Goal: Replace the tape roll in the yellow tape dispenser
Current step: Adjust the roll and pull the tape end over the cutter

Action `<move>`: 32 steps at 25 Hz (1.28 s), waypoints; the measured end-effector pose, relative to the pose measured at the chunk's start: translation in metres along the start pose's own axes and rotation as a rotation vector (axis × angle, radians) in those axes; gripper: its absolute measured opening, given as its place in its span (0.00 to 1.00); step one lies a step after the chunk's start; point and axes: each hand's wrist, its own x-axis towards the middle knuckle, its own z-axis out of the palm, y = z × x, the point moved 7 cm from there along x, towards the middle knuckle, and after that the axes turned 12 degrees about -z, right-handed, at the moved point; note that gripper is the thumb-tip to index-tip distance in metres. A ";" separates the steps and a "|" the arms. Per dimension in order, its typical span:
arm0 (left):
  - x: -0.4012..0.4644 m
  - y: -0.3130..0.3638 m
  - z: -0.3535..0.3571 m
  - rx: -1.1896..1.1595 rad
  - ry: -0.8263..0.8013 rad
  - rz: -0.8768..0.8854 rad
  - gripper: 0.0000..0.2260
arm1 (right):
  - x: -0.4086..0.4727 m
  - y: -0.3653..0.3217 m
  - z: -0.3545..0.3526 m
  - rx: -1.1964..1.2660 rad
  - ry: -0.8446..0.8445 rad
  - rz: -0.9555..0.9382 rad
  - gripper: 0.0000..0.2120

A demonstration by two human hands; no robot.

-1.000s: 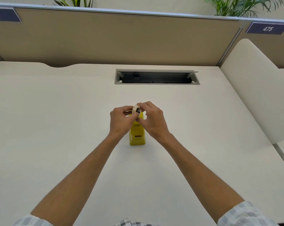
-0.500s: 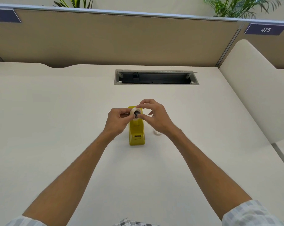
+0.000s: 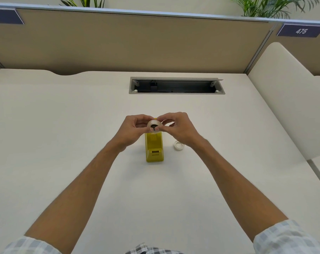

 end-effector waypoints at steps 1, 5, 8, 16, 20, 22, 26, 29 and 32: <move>0.000 0.000 -0.001 -0.007 0.007 0.008 0.13 | -0.001 -0.001 0.001 0.005 0.009 0.003 0.13; 0.001 -0.001 -0.005 -0.046 0.063 0.030 0.12 | -0.007 -0.005 0.004 -0.007 0.114 -0.018 0.12; 0.000 -0.003 -0.004 0.001 0.181 0.051 0.11 | -0.014 -0.004 0.008 0.019 0.235 0.032 0.10; 0.004 -0.002 0.005 0.076 0.289 0.047 0.10 | -0.026 0.002 0.018 0.013 0.456 0.218 0.07; 0.009 -0.002 0.007 0.127 0.294 0.046 0.14 | -0.024 0.001 0.024 -0.034 0.481 0.261 0.07; 0.012 -0.004 0.008 0.171 0.269 0.047 0.18 | -0.023 0.002 0.027 -0.037 0.479 0.286 0.07; 0.014 -0.012 0.006 0.262 0.283 0.055 0.24 | -0.024 0.006 0.033 -0.062 0.496 0.325 0.08; 0.013 -0.023 0.003 0.295 0.313 0.036 0.27 | -0.025 0.010 0.037 -0.084 0.489 0.337 0.07; 0.012 -0.035 0.005 0.316 0.292 0.019 0.28 | -0.025 0.013 0.039 -0.108 0.466 0.343 0.07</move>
